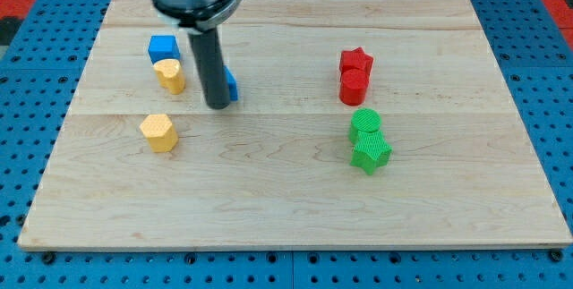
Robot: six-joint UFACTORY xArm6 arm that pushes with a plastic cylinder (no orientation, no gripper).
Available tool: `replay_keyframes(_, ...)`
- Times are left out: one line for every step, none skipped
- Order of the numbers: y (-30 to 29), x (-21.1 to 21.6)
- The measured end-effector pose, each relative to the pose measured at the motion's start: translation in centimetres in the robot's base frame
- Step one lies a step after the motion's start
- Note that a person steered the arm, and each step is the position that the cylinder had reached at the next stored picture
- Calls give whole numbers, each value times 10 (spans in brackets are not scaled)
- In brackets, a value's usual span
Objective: Push the blue triangle into the blue cube
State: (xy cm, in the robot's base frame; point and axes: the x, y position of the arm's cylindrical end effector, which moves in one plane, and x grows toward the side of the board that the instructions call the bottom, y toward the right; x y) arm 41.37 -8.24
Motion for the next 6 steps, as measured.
replay_keyframes(6,-41)
replay_keyframes(37,-42)
replay_keyframes(77,-48)
replay_keyframes(41,-69)
replay_keyframes(-23,-84)
replay_keyframes(-59,-93)
